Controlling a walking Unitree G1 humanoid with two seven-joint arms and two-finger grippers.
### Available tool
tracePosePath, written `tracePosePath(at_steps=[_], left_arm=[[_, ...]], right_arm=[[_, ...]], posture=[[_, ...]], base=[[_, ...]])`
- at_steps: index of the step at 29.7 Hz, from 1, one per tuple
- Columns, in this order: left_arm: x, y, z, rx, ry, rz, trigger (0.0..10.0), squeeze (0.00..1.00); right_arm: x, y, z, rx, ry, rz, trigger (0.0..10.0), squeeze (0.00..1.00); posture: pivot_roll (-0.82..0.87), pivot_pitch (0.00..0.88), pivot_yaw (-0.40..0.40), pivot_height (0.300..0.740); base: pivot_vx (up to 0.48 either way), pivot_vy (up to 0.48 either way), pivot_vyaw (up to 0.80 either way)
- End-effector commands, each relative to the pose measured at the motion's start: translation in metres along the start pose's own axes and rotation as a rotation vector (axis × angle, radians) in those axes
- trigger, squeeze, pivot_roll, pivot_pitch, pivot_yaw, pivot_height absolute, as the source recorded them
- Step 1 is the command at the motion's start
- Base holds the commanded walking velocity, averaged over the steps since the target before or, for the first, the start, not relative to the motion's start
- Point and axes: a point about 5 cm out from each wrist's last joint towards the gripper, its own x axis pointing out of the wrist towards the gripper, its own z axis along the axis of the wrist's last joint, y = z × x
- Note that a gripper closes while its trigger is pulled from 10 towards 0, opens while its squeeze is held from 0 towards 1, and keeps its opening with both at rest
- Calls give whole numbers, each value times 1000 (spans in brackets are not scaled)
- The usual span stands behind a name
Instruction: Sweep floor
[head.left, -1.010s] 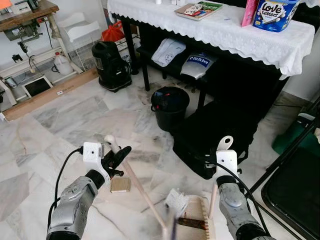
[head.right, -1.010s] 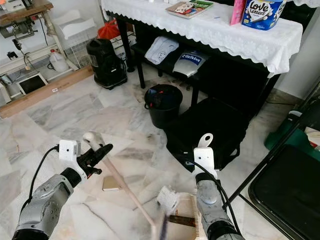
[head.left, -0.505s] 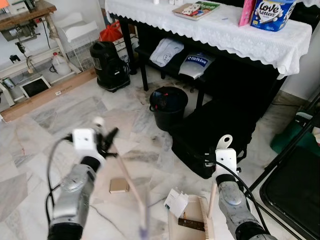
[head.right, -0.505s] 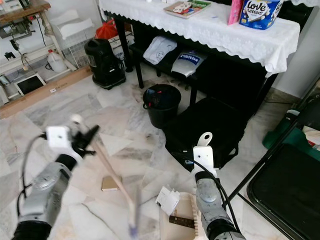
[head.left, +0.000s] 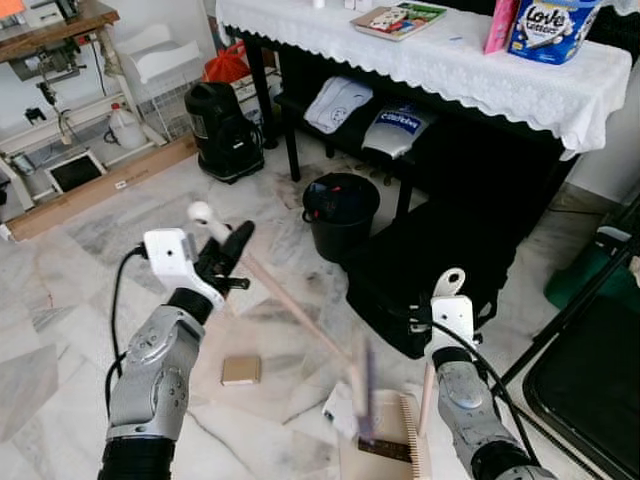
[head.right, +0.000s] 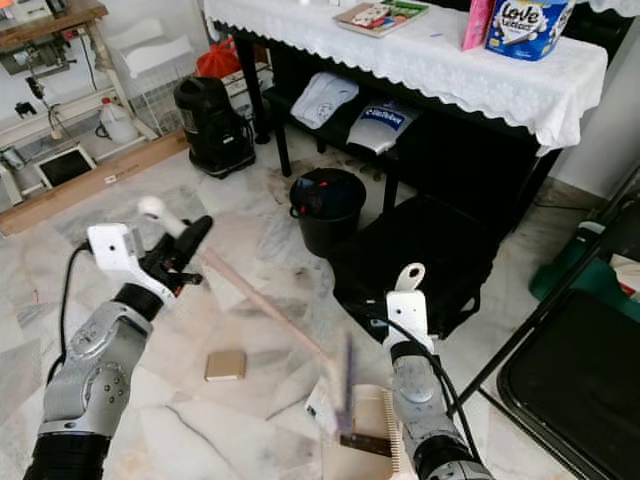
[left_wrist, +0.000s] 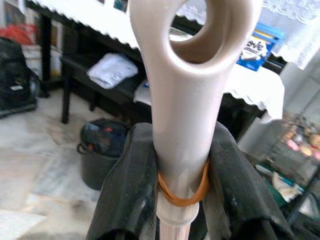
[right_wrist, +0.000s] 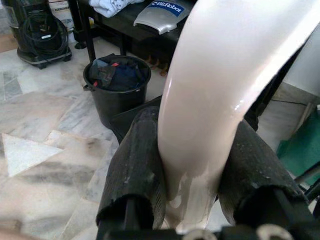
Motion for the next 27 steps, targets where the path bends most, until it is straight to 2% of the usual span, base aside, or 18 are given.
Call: tracePosePath(at_steps=[1, 3, 6, 14, 19, 20, 22, 25, 26, 27], left_arm=[[-2, -1, 14, 5, -48, -21, 10000, 0], [-3, -4, 13, -21, -26, -54, 10000, 0], [-7, -10, 4, -1, 57, -116, 10000, 0], [-13, -8, -14, 65, 170, -124, 10000, 0], [-19, -7, -24, 123, 246, -140, 10000, 0], [-20, -5, -27, 161, 262, -132, 10000, 0], [-20, -4, -28, 176, 268, -126, 10000, 0], [-21, 1, -32, 249, 283, -91, 10000, 0], [-20, 4, -32, 296, 287, -63, 10000, 0], [-20, 4, -32, 296, 287, -63, 10000, 0]], right_arm=[[-4, 3, -8, -7, 46, 16, 10000, 0], [-4, 4, -8, -7, 47, 17, 10000, 0], [-4, 5, -9, -7, 50, 19, 10000, 0], [-3, 4, -8, -6, 47, 18, 10000, 0], [-3, 4, -7, -6, 45, 17, 10000, 0], [-2, 4, -7, -5, 44, 17, 10000, 0], [-2, 4, -7, -4, 44, 17, 10000, 0], [-1, 4, -5, -3, 38, 17, 10000, 0], [0, 4, -4, -3, 33, 16, 10000, 0], [0, 4, -4, -3, 33, 16, 10000, 0]], posture=[[123, 96, 69, 740], [123, 96, 69, 740], [128, 95, 69, 740], [127, 92, 70, 740], [129, 89, 70, 740], [128, 88, 70, 740], [129, 88, 70, 740], [128, 86, 70, 740], [126, 84, 69, 740], [126, 84, 69, 740]], base=[[0, 0, 0], [0, 0, 0], [0, 0, 0], [0, 0, 0], [0, 0, 0], [0, 0, 0], [0, 0, 0], [0, 0, 0], [0, 0, 0], [0, 0, 0]])
